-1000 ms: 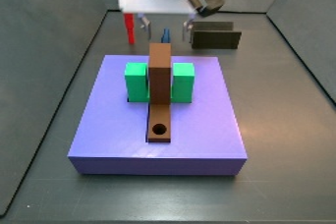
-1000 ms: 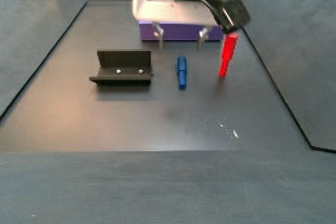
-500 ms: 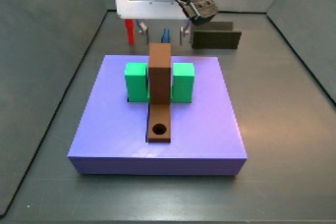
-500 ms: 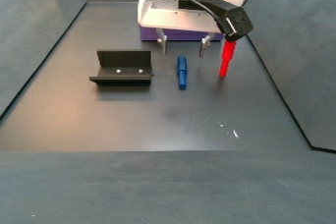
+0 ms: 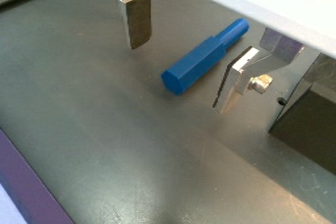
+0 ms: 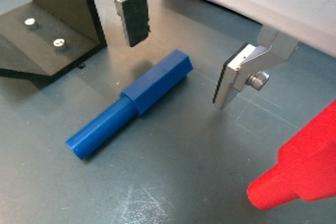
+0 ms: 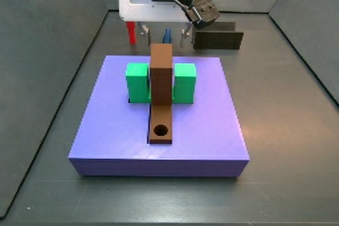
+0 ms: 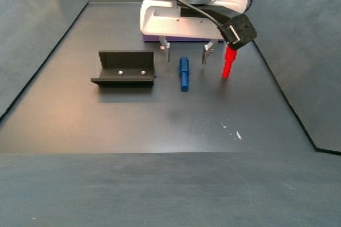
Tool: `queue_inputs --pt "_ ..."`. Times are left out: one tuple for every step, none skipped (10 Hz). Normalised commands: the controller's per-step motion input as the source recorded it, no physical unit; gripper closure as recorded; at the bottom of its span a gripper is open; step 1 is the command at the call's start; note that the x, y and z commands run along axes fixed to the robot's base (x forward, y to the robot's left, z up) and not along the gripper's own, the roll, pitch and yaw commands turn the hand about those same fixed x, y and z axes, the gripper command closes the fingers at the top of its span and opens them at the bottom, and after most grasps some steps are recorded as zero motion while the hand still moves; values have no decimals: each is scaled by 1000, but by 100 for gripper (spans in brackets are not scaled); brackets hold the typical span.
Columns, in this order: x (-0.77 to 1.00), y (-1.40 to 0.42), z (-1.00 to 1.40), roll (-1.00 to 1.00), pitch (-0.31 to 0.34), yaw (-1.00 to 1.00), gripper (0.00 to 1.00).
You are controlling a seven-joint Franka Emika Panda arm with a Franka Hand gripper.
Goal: Pick up the blue object. Move up. Place the blue object on the fixture. Regrasp the blue object. Move to above the board. Insert the blue object.
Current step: Pick up the blue object.
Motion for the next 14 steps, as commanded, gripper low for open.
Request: queue_inputs --pt "26 0 -154 50 0 0 0" --pt "0 0 -146 17 0 0 0" --pt "0 0 -180 0 0 0 0" --pt "0 0 -63 0 0 0 0" --pt "0 0 -23 0 0 0 0" --pt "0 66 -51 0 0 0 0" --pt "0 63 -63 0 0 0 0" --pt "0 17 -80 0 0 0 0" --pt "0 0 -31 0 0 0 0" --pt "0 0 0 0 0 0 0" --pt "0 0 0 0 0 0 100" --pt "0 0 0 0 0 0 100" --pt "0 0 0 0 0 0 100" --pt "0 0 0 0 0 0 100"
